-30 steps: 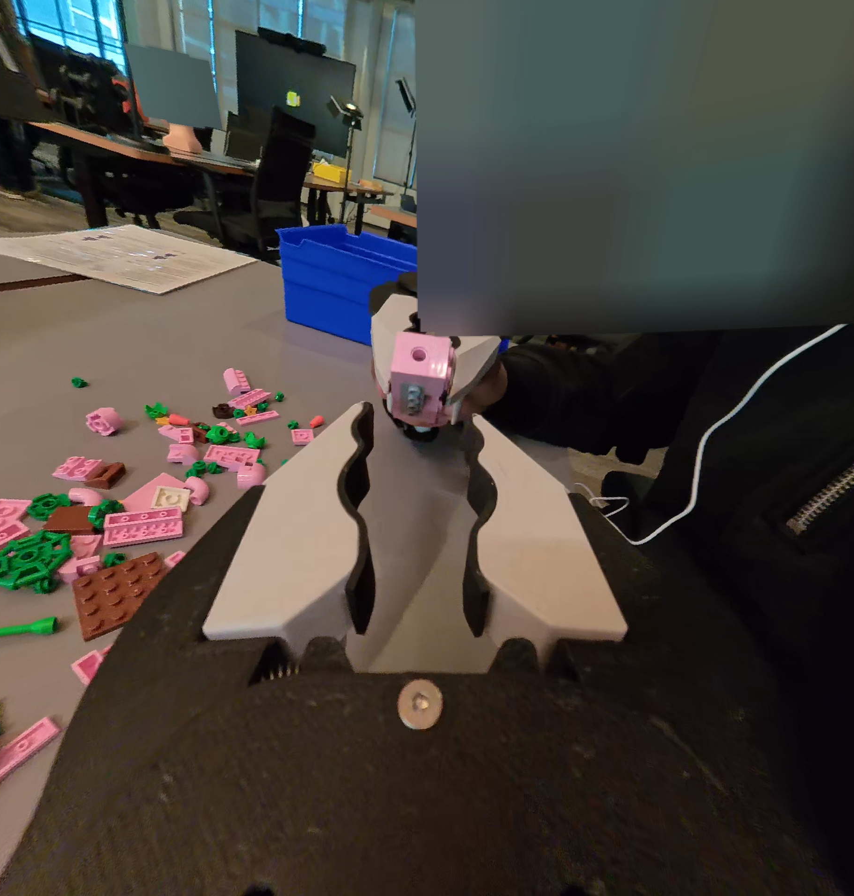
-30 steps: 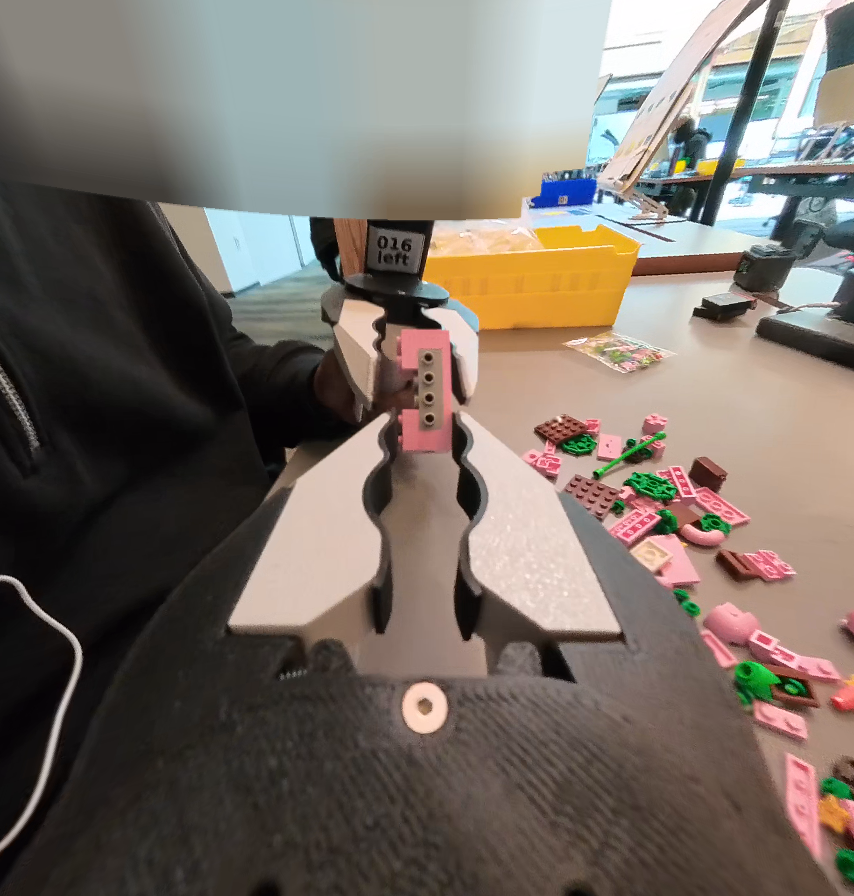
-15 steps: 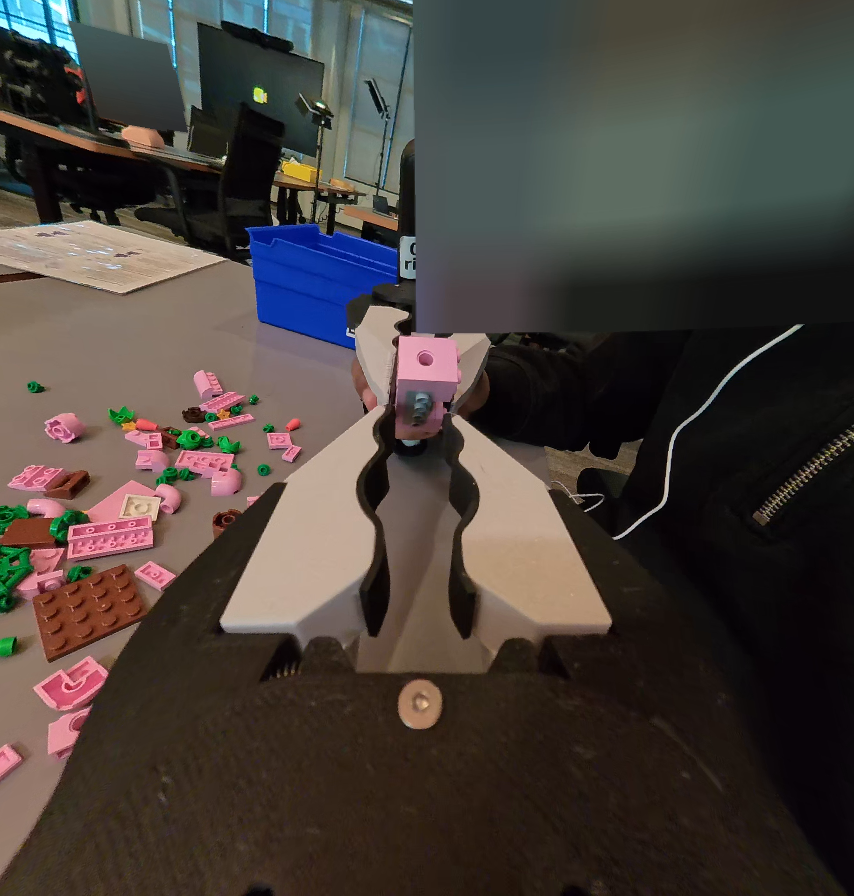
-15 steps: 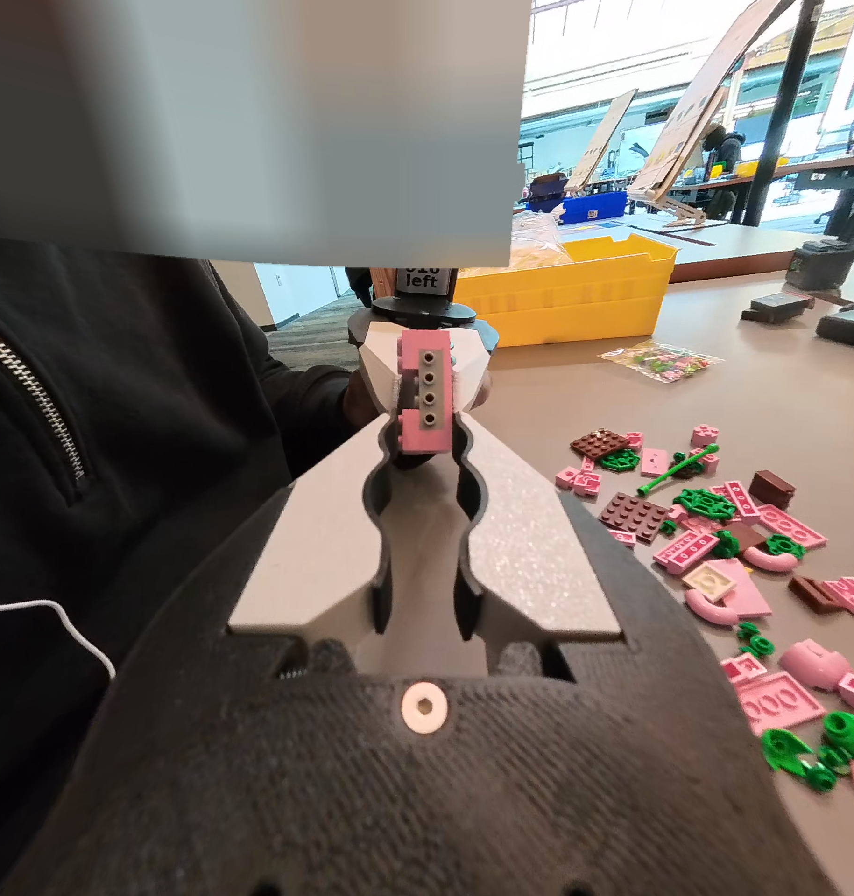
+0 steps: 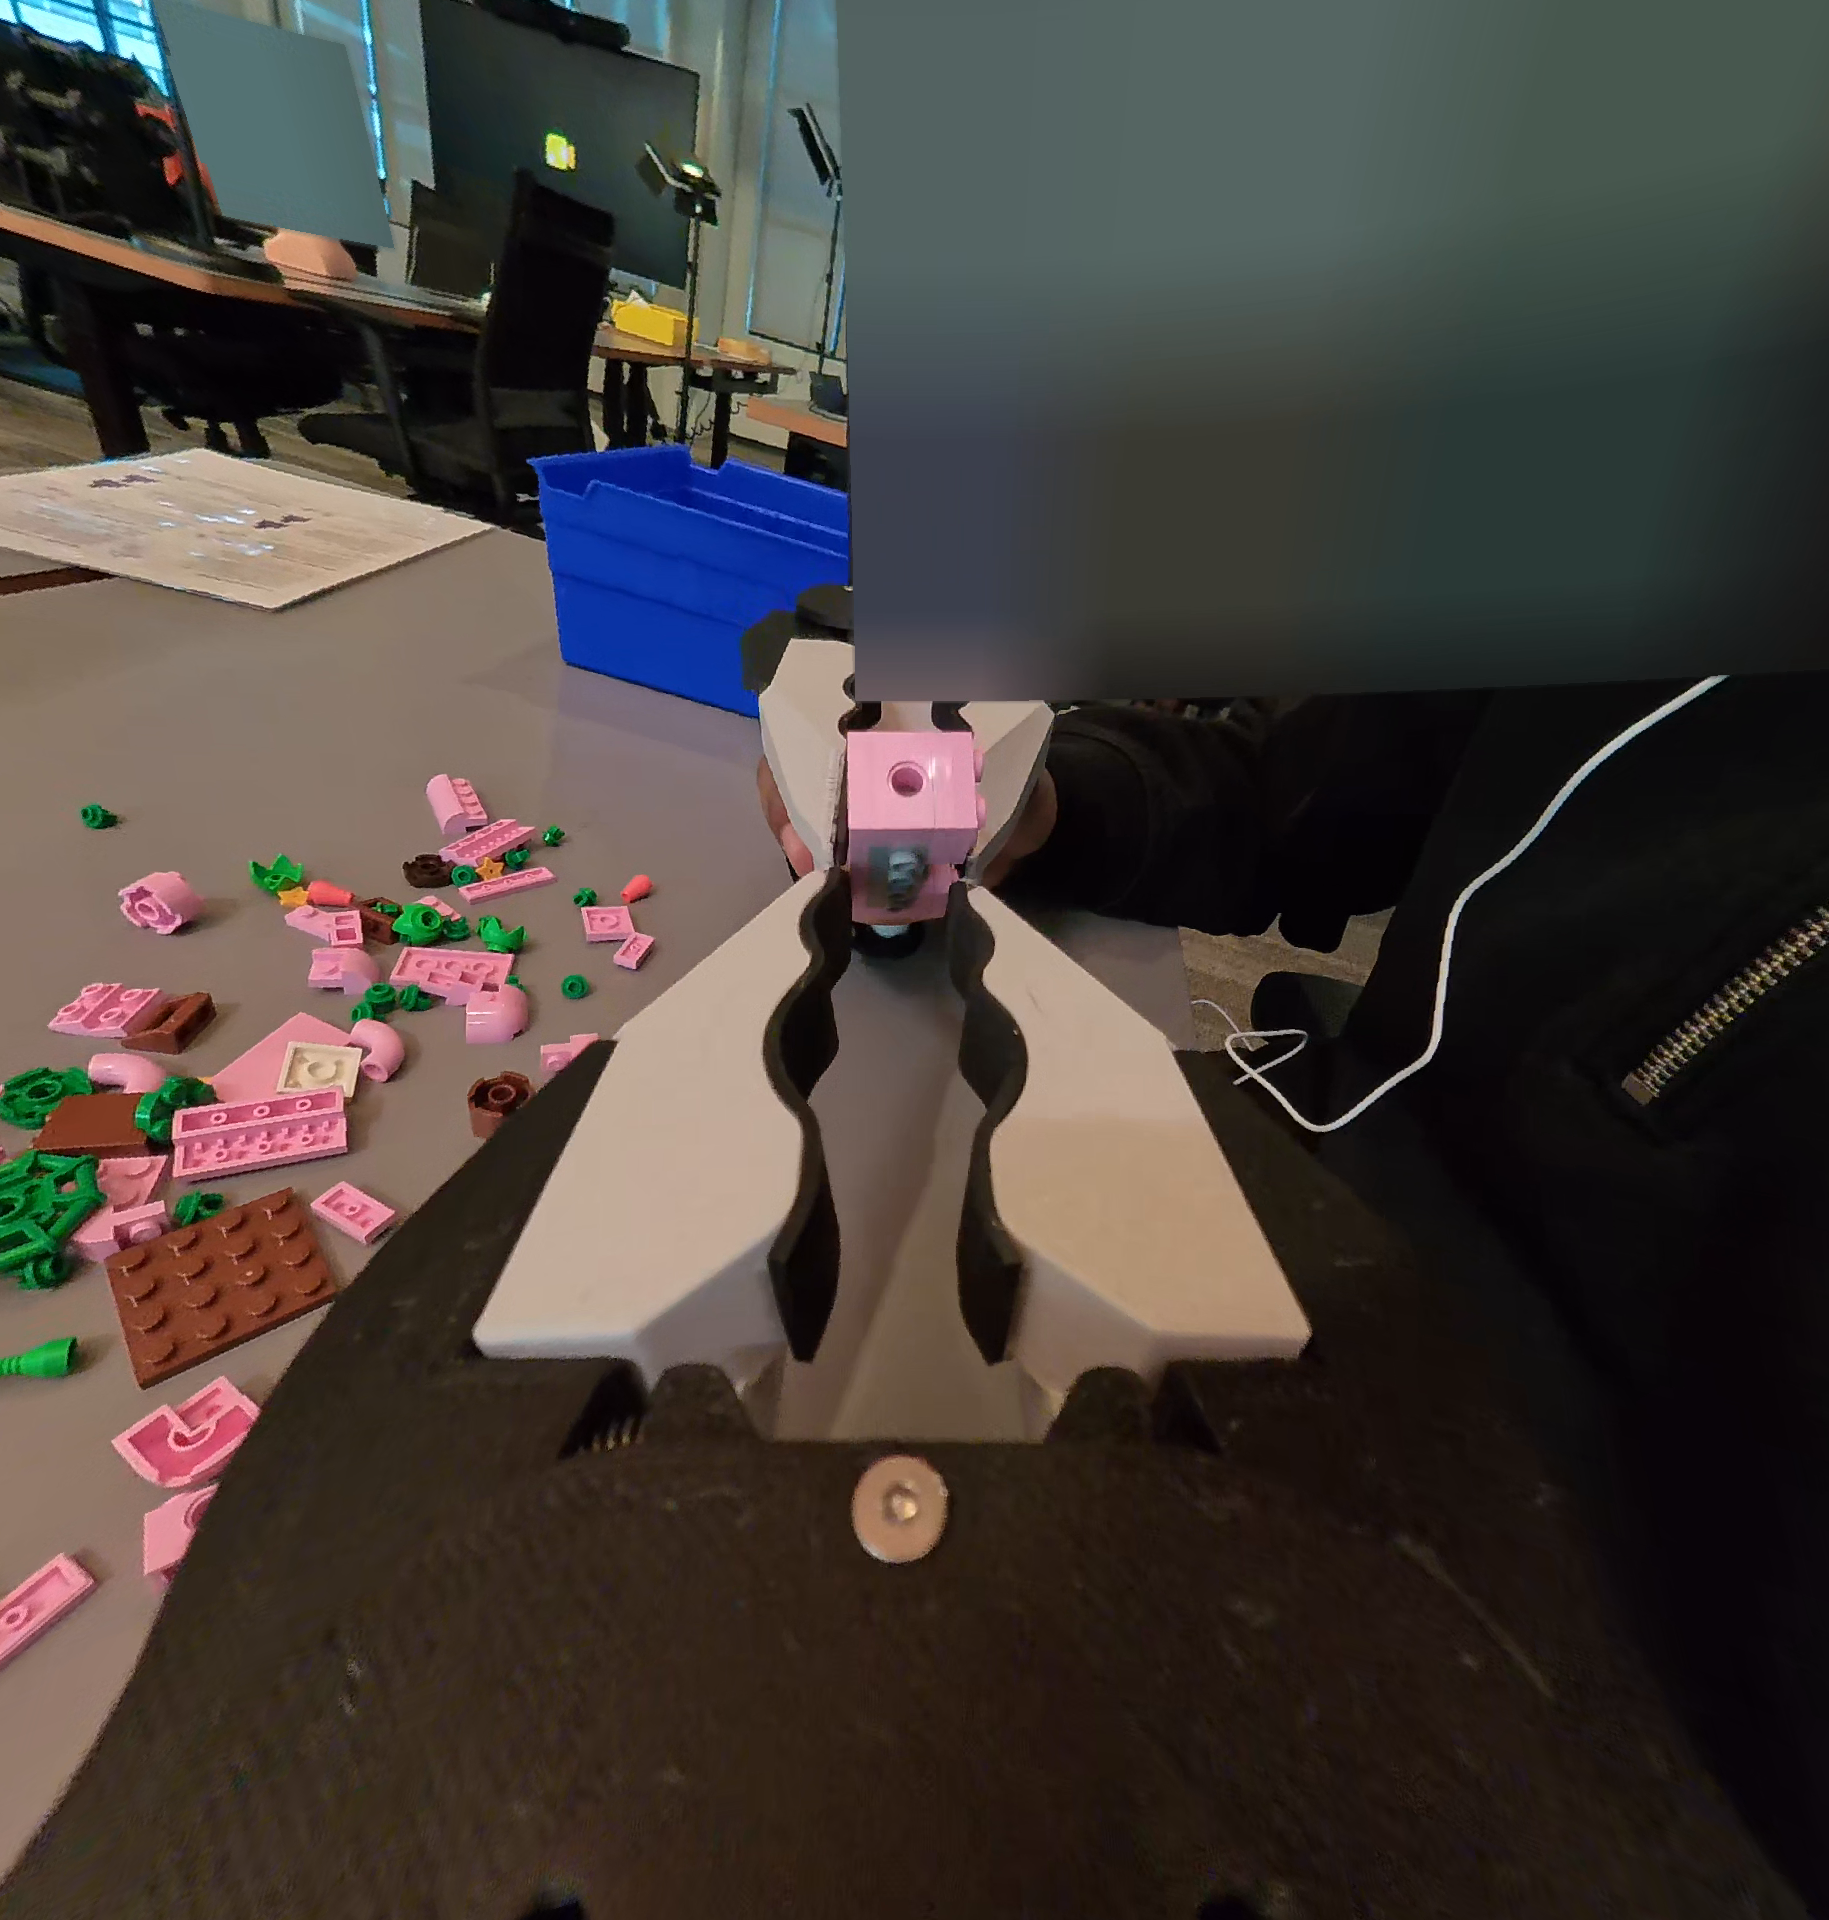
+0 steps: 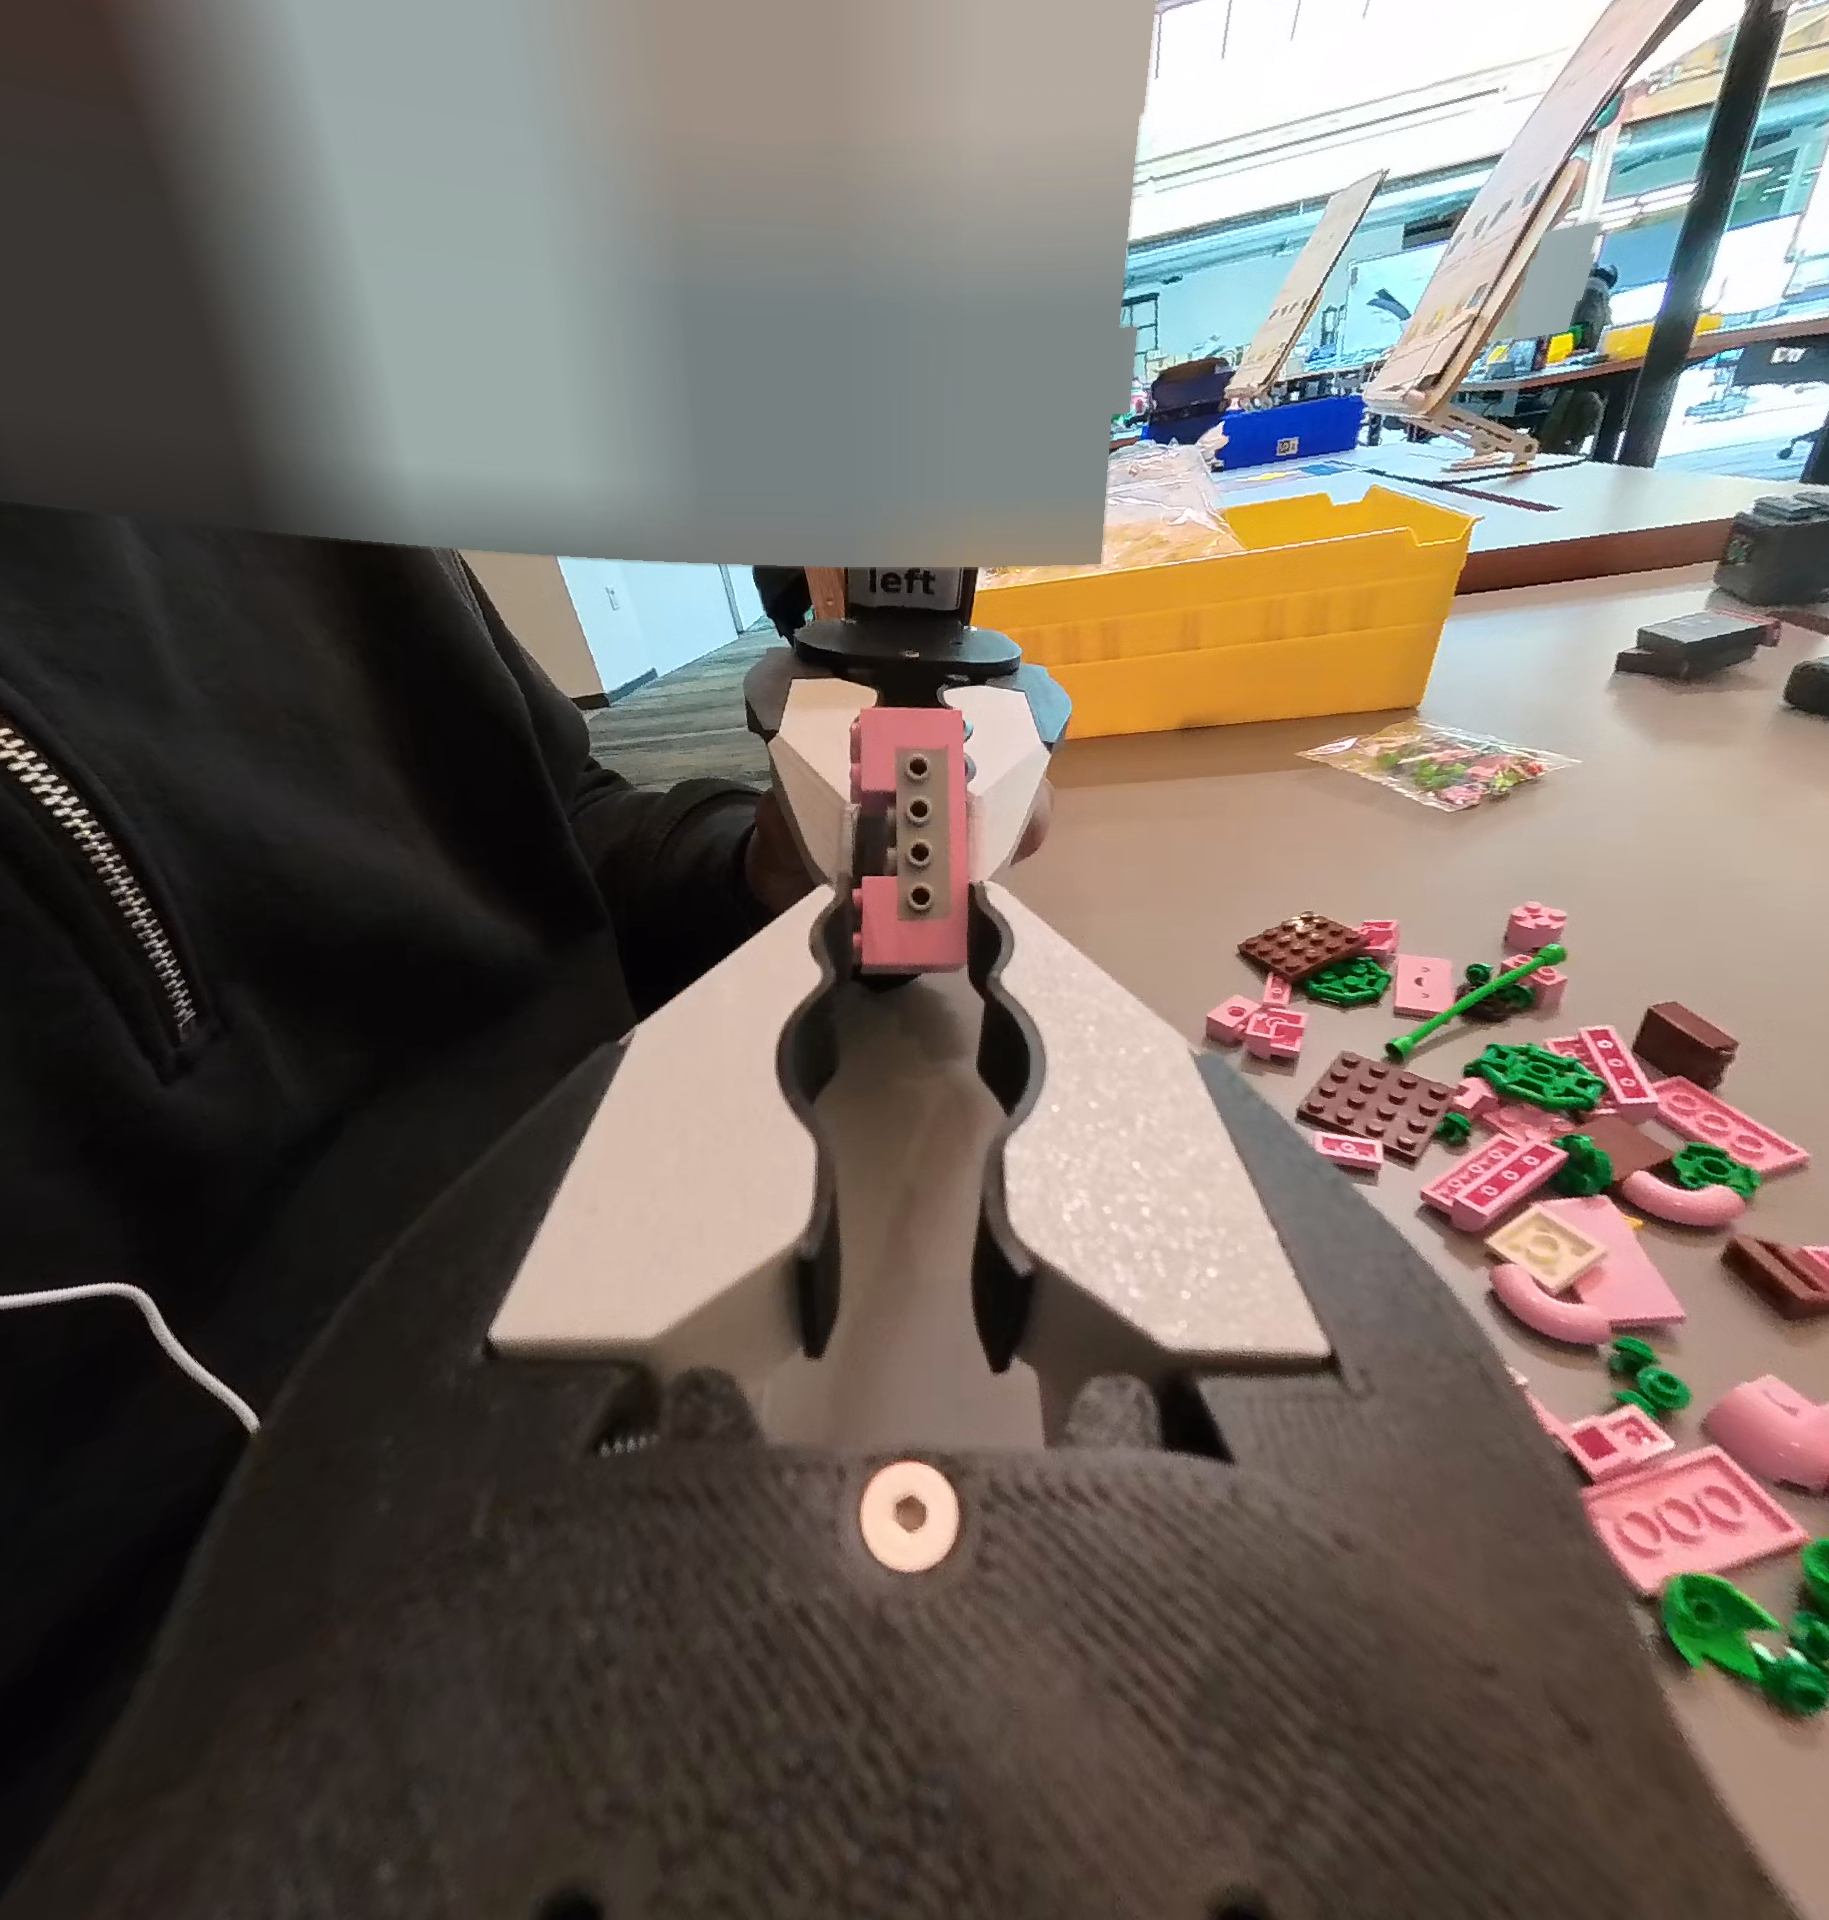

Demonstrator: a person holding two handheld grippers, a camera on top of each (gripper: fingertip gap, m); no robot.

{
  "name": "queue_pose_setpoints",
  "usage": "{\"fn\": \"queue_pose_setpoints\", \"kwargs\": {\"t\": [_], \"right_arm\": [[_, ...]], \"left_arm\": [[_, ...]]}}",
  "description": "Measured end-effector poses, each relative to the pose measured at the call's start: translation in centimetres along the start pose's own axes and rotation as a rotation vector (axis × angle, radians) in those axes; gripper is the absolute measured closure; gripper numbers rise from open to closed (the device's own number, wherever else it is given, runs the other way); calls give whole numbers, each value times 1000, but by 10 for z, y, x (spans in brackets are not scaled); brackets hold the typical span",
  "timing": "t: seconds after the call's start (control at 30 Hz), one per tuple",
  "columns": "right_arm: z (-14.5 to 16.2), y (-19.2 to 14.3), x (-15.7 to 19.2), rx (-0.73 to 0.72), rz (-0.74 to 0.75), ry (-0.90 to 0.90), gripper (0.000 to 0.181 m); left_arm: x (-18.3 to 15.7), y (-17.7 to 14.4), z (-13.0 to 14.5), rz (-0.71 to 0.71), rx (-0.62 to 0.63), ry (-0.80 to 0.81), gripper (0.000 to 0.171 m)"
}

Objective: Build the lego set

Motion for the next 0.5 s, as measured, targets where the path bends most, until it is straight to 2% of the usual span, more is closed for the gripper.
{"fn": "queue_pose_setpoints", "kwargs": {"t": [0.2, 0.27, 0.3, 0.4, 0.5], "right_arm": [[2, -1, -4, -1, -4, 28, 161], [3, -2, -8, -7, -21, 79, 161], [4, -2, -11, 0, -36, 117, 161], [9, -8, -21, 10, -79, 243, 161], [19, -12, -30, 103, -105, 358, 161]], "left_arm": [[4, 2, 1, 12, -9, -34, 156], [5, 3, 1, -26, -19, -19, 155], [6, 4, 1, -66, -19, -8, 153], [8, 4, 2, -159, -15, 30, 129], [11, 5, 3, -188, 8, 29, 120]]}}
Point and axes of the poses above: each gripper's, where its closed fingertips meet, y out along the fingers, z out of its underside, x = y × z across the jaws, the point moved 8 cm from there along -y, back along the fingers, and after that the axes turned 14 degrees about x, right-handed, at the moved point
